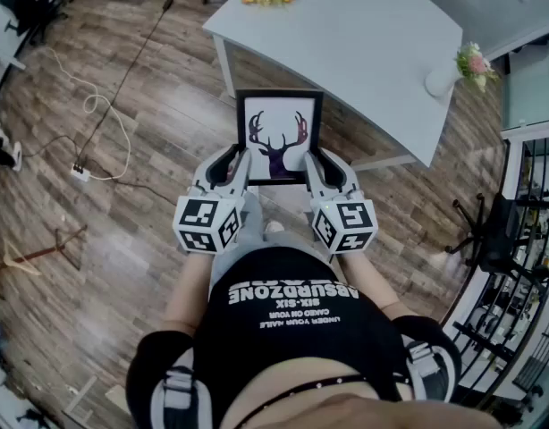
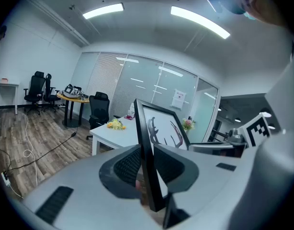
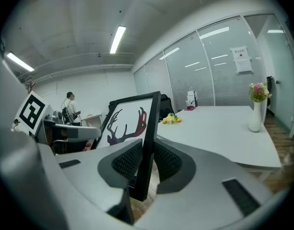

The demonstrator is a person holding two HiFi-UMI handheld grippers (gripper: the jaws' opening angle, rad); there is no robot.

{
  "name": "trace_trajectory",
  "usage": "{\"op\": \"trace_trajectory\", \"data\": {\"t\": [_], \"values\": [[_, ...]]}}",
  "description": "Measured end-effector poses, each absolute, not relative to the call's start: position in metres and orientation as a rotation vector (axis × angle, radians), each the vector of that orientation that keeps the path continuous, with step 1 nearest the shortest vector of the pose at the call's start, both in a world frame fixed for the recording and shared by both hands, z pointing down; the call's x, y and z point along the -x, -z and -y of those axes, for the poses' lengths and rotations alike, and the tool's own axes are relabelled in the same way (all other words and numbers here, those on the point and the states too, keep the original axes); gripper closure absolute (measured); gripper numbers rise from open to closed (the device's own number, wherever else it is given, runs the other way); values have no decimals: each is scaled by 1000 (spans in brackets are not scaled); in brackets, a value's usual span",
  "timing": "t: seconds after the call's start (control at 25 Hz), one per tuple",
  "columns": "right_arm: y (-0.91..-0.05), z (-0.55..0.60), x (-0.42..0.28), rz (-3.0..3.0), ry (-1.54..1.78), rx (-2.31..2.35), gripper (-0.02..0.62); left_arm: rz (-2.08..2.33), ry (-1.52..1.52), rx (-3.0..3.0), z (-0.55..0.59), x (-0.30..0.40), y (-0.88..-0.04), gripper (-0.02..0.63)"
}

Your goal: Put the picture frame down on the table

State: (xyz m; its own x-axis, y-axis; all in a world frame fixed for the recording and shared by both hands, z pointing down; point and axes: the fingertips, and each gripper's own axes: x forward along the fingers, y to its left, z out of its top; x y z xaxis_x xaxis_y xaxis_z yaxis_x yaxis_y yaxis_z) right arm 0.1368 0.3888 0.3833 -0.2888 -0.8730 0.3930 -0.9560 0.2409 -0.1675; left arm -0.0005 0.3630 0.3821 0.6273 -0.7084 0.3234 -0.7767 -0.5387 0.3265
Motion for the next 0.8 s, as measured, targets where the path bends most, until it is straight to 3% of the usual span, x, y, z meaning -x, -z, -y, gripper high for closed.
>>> {"op": "trace_trajectory", "data": {"t": [0.8], "values": [[-378, -258, -94, 2298, -534, -1765, 508, 1149, -144, -2470, -231, 43, -370, 511]]}}
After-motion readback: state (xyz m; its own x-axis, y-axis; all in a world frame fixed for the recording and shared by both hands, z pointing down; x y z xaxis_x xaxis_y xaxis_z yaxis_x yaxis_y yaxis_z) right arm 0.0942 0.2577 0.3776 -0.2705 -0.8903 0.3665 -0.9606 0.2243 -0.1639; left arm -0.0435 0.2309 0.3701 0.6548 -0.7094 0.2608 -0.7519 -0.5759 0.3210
